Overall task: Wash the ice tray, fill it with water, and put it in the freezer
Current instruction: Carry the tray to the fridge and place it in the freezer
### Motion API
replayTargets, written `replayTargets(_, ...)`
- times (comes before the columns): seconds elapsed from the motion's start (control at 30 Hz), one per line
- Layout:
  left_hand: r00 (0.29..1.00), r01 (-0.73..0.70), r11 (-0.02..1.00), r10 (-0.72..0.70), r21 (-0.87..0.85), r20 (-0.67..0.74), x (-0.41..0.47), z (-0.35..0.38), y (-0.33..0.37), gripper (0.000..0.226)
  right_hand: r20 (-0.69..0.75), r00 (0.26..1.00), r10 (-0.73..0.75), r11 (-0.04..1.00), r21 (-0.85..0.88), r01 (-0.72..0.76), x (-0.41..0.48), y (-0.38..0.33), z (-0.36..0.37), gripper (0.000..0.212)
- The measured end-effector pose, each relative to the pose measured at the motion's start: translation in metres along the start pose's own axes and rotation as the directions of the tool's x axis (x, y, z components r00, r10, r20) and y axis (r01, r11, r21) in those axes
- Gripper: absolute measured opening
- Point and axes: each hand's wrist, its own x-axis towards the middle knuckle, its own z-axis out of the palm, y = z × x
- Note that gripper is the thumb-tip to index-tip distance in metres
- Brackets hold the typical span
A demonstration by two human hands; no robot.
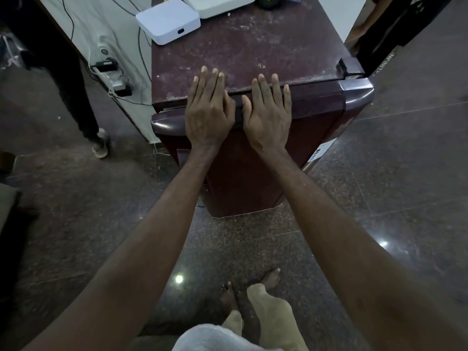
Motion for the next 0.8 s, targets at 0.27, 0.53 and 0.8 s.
replayTargets(0.27, 0.997, 0.061, 0.998, -0.062, 0.009, 0.037, -0.004, 0.001, 0.003, 0.042, 0.012, 1.000, -0.013, 1.000, 0.028, 0.012, 0.000, 0.001, -0.004, 0.057)
replayTargets(0.53, 0.983, 0.161, 0.986, -0.165, 0.054, 0.084, -0.019, -0.005, 0.014, 0.042, 0.026, 0.995, -0.101, 0.991, 0.090, 0.099, -0.003, 0.008, -0.006, 0.057)
replayTargets(0.8, 0.945, 0.258, 0.955, -0.281, 0.146, 0.168, -0.056, -0.022, 0.039, 0.057, 0.111, 0.920, -0.376, 0.921, 0.151, 0.358, -0.024, 0.031, -0.021, 0.057)
